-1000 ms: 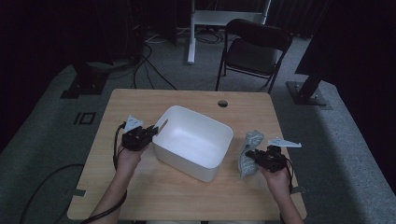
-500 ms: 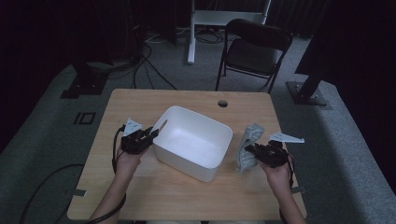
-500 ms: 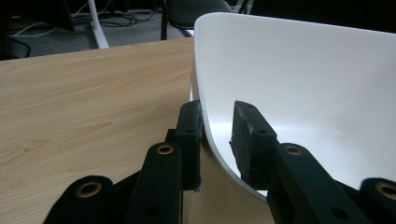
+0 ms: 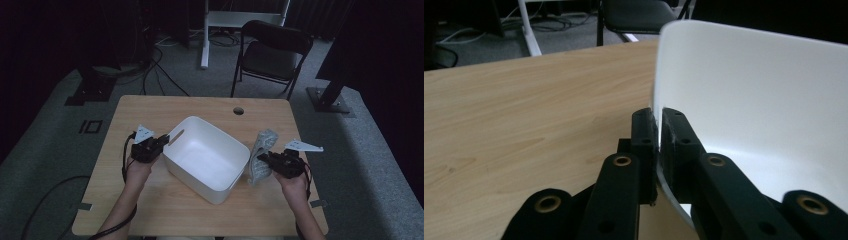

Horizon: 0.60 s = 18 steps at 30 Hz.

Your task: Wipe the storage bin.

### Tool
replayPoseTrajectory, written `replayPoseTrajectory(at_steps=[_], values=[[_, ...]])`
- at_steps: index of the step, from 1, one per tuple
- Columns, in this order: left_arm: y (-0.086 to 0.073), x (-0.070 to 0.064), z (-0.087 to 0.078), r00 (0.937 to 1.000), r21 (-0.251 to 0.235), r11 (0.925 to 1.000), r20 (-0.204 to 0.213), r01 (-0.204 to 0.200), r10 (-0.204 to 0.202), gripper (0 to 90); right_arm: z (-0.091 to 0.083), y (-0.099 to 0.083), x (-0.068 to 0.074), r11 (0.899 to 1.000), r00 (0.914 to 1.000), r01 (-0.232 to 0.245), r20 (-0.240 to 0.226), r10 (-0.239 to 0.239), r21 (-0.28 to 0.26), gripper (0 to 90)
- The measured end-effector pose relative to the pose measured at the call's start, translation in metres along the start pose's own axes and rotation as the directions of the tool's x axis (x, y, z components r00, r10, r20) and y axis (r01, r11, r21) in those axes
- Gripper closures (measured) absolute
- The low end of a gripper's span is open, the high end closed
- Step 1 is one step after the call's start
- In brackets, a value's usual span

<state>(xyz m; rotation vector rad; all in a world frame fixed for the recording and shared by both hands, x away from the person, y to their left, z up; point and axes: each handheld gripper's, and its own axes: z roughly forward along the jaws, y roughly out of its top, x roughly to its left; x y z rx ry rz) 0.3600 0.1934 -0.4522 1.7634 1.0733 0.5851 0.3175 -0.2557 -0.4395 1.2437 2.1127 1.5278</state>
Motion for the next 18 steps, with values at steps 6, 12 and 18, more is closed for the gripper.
replayPoseTrajectory(at_steps=[6,12,18], values=[[-0.002,-0.004,0.003,0.9992,-0.025,0.9994,-0.032,-0.023,0.023,85.0,-0.009,-0.002,0.006,1.000,0.9997,0.004,-0.022,-0.004,-0.002,76.0],[-0.004,-0.008,0.004,0.9975,-0.038,0.9987,-0.063,-0.034,0.032,84.1,-0.008,-0.006,0.017,1.000,0.9985,0.009,-0.054,-0.009,0.003,76.0],[-0.004,-0.008,0.004,0.9980,-0.040,0.9989,-0.058,-0.025,0.023,84.1,0.000,-0.010,0.023,1.000,0.9989,0.026,-0.041,-0.025,0.015,76.0]])
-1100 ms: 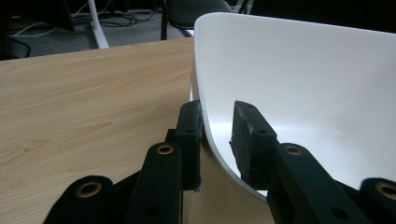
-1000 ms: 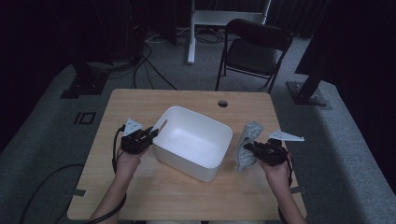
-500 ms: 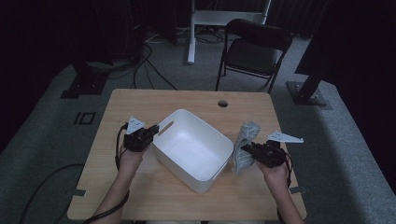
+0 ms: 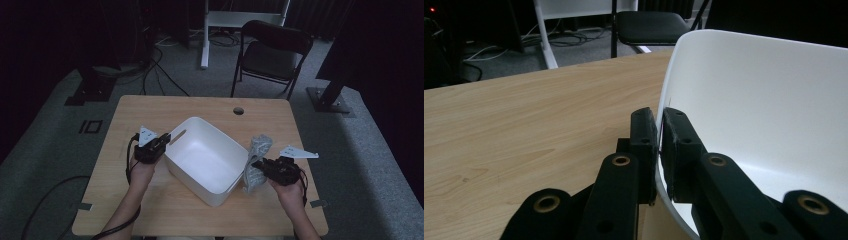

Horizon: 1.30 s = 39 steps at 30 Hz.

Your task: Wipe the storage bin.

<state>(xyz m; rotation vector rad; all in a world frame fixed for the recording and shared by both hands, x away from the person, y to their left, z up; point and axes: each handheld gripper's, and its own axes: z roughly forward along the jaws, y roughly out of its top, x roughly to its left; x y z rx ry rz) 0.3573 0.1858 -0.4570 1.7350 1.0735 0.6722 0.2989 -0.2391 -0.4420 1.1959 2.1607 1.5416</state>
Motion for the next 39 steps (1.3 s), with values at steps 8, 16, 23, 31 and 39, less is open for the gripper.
replayPoseTrajectory(at_steps=[8,16,23,31,39], values=[[0.000,0.003,-0.001,0.9993,0.005,0.9997,0.026,0.025,-0.026,84.4,0.005,-0.005,0.001,1.000,0.9997,-0.007,0.024,0.007,-0.013,76.4],[-0.001,0.001,-0.002,0.9997,0.001,0.9998,0.012,0.020,-0.020,84.3,0.010,-0.011,0.002,1.000,0.9973,-0.003,0.073,0.003,0.000,77.0],[-0.002,0.000,-0.003,0.9997,-0.002,0.9997,0.005,0.026,-0.026,84.4,0.032,-0.029,-0.005,0.994,0.9935,-0.057,0.103,0.048,0.095,77.0],[-0.002,-0.001,-0.003,0.9994,-0.004,0.9994,-0.003,0.034,-0.034,84.4,0.043,-0.035,-0.011,0.990,0.9892,-0.070,0.136,0.054,0.121,77.0],[-0.003,-0.002,-0.003,0.9987,-0.019,0.9988,-0.024,0.044,-0.045,84.0,0.050,-0.038,-0.020,0.984,0.9875,-0.099,0.136,0.079,0.145,76.8]])
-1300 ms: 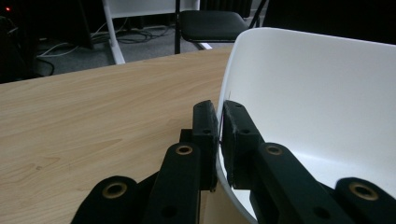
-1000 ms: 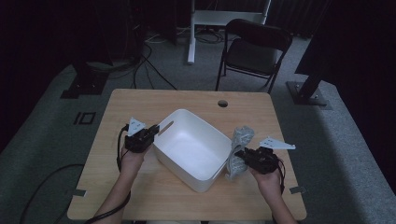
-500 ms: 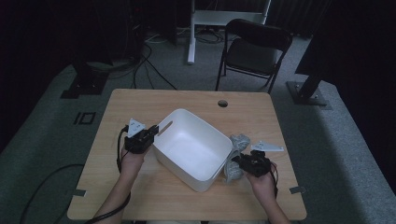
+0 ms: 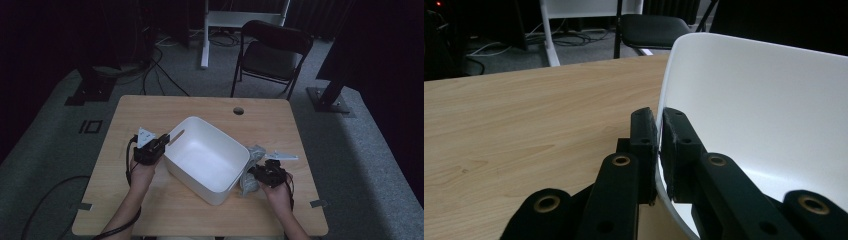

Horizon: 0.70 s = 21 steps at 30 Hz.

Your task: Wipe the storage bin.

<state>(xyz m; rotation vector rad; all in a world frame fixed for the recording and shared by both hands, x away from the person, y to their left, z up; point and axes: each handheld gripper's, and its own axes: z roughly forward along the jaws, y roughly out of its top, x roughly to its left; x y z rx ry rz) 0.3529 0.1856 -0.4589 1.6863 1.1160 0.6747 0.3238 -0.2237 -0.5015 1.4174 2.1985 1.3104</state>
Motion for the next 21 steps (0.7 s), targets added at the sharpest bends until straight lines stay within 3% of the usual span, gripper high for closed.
replayPoseTrajectory(at_steps=[4,7,12,16,21], values=[[0.000,-0.001,0.000,0.9999,0.001,0.9999,-0.007,-0.012,0.012,83.9,-0.015,0.003,0.003,0.999,0.9998,0.006,-0.017,-0.007,-0.037,76.7],[0.000,-0.001,0.000,0.9999,0.001,0.9999,-0.009,-0.013,0.013,83.9,-0.037,0.008,0.010,0.996,0.9991,0.023,-0.034,-0.026,-0.087,76.7],[0.000,-0.001,0.000,0.9999,0.002,0.9999,-0.011,-0.013,0.013,83.9,-0.069,0.010,0.030,0.984,0.9952,0.053,-0.072,-0.066,-0.167,76.7],[0.000,-0.001,0.000,0.9999,0.001,0.9999,-0.010,-0.012,0.012,83.9,-0.067,0.006,0.044,0.985,0.9915,0.072,-0.096,-0.088,-0.155,76.6],[0.001,0.000,0.000,0.9999,0.010,0.9999,-0.002,-0.011,0.011,84.3,-0.053,0.008,0.046,0.985,0.9928,0.093,-0.062,-0.103,-0.143,76.6]])
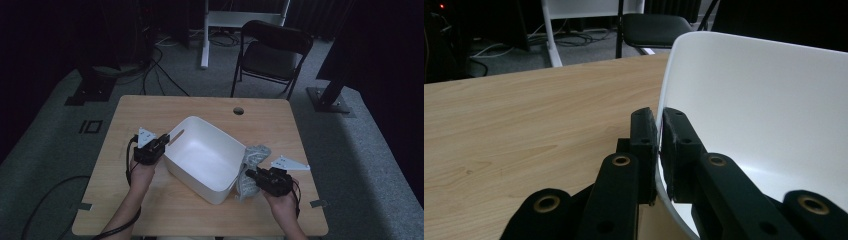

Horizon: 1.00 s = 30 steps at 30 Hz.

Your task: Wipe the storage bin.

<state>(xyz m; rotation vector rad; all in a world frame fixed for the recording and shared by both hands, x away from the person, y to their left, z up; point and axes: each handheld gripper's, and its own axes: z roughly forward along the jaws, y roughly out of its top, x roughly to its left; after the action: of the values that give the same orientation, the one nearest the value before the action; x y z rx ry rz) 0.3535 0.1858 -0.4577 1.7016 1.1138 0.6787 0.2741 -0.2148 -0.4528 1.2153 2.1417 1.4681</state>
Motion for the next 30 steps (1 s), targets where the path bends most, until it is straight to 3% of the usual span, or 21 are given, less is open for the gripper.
replayPoseTrajectory(at_steps=[6,14,17,20,23,28,30], values=[[0.002,0.003,0.001,0.9988,0.007,1.0000,0.049,0.007,-0.007,84.3,0.011,0.003,-0.010,1.000,0.9995,-0.004,0.030,0.003,0.006,76.4],[0.004,0.000,0.003,0.9996,0.011,0.9999,0.026,-0.004,0.004,83.8,0.035,0.005,-0.029,0.999,0.9963,-0.019,0.085,0.015,0.049,76.6],[0.004,0.000,0.004,0.9997,0.008,1.0000,0.024,-0.003,0.003,83.8,0.049,-0.005,-0.039,0.994,0.9954,-0.055,0.083,0.047,0.097,76.5],[0.004,-0.001,0.004,0.9998,0.009,1.0000,0.019,-0.005,0.005,83.7,0.055,-0.011,-0.046,0.992,0.9941,-0.091,0.067,0.085,0.091,76.5],[0.004,-0.001,0.004,0.9999,0.008,0.9999,0.012,-0.008,0.008,83.8,0.058,-0.009,-0.049,0.991,0.9938,-0.092,0.073,0.084,0.100,76.6],[0.003,0.000,0.006,0.9999,0.005,1.0000,0.015,-0.005,0.005,83.6,0.078,-0.021,-0.056,0.979,0.9905,-0.105,0.106,0.087,0.176,76.6],[0.003,0.000,0.006,0.9999,0.002,1.0000,0.014,0.004,-0.004,83.6,0.082,-0.025,-0.062,0.973,0.9883,-0.138,0.090,0.123,0.184,76.5]])
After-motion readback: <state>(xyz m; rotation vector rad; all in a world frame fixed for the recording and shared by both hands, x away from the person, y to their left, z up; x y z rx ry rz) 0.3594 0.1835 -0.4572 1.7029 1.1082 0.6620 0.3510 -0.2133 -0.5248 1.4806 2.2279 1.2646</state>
